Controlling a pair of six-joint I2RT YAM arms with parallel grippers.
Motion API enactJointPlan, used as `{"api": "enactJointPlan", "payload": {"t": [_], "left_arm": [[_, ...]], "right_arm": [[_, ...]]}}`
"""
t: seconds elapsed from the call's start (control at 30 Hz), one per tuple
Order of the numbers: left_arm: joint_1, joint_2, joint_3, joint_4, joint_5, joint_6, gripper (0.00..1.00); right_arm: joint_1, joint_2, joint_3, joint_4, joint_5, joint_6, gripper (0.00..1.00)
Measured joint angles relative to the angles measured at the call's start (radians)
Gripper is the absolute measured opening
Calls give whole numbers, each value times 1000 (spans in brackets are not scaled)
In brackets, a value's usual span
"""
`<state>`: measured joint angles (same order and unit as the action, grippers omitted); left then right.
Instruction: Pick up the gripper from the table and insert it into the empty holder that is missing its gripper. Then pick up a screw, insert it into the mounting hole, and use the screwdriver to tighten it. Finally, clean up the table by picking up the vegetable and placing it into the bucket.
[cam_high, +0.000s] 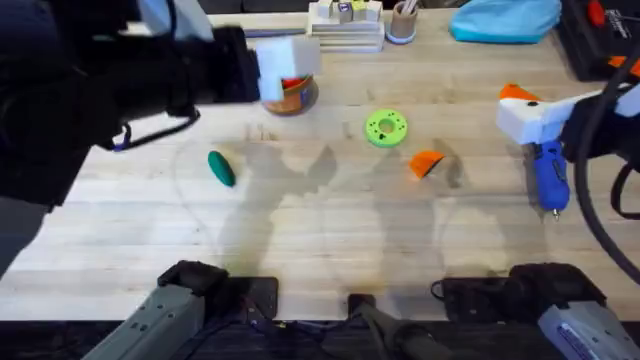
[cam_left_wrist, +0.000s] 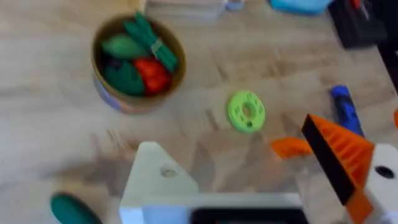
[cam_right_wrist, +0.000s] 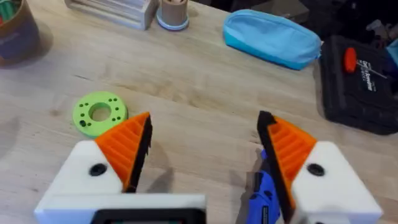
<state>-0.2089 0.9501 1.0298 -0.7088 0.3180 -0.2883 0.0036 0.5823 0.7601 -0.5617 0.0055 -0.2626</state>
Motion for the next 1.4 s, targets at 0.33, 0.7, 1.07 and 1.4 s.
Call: {"api": "enactJointPlan", "payload": {"t": [0.33, 0.7, 1.07, 1.4], "left_arm": [[0, -197, -218, 420, -53, 154, 992], [0, -748, -778, 740, 8, 184, 992], [0, -946, -983, 781, 61, 185, 992], [0, -941, -1023, 656, 73, 187, 992]], "right_arm": [[0, 0, 0, 0, 0, 0, 992], [0, 0, 0, 0, 0, 0, 992], [0, 0, 0, 0, 0, 0, 992], [0, 0, 0, 0, 0, 0, 991]]}}
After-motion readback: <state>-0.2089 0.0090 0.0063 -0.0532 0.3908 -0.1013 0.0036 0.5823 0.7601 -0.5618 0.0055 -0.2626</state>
